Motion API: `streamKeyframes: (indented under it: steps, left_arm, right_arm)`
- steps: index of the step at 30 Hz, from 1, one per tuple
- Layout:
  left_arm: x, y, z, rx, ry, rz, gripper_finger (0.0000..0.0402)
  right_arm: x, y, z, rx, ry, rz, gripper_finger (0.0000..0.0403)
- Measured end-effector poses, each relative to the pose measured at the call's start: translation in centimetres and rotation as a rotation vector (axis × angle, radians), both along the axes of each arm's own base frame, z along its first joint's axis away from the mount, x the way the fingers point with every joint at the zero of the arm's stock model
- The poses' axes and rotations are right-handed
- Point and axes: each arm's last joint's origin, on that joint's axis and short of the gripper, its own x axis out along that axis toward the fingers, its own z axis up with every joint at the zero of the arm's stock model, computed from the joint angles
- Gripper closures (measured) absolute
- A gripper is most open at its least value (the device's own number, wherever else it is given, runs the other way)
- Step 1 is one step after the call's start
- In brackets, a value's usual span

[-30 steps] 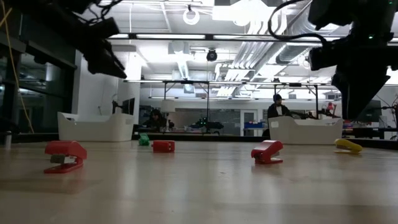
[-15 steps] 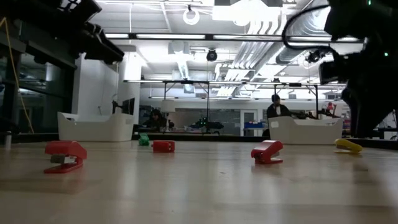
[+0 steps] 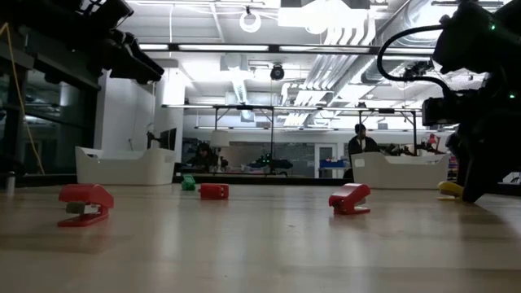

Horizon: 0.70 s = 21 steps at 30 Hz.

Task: Pick and place Stapler, Stapler remover, tape
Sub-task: Put the yellow stapler into the right white bin

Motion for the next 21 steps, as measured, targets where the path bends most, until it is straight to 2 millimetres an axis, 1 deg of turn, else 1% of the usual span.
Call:
streamKeyframes:
  steps: [4, 7, 13, 18, 19, 21]
  left_arm:
    - [0.00, 0.00, -0.02, -0.001, 0.002, 0.000, 0.0147]
    - [-0.01, 0.00, -0.03, -0.001, 0.004, 0.000, 0.0147]
    - [-0.02, 0.01, -0.05, -0.001, 0.006, 0.004, 0.0147]
    - [-0.02, 0.01, -0.05, -0.001, 0.006, 0.004, 0.0147]
    - [-0.02, 0.01, -0.05, -0.001, 0.006, 0.004, 0.0147]
    - [-0.03, 0.00, -0.09, -0.002, 0.011, 0.004, 0.0147]
  right_arm:
    - [-0.05, -0.09, -0.16, -0.011, -0.004, 0.009, 0.0209]
    - [0.03, -0.10, -0.14, -0.023, -0.012, 0.020, 0.0220]
    - [0.44, -0.18, -0.04, -0.072, -0.061, 0.027, 0.0276]
    - [0.42, -0.10, -0.06, -0.041, -0.056, 0.030, 0.0330]
    - [0.43, -0.06, -0.04, -0.029, -0.055, 0.034, 0.0338]
    - [0.45, 0.01, -0.02, -0.008, -0.053, 0.039, 0.0339]
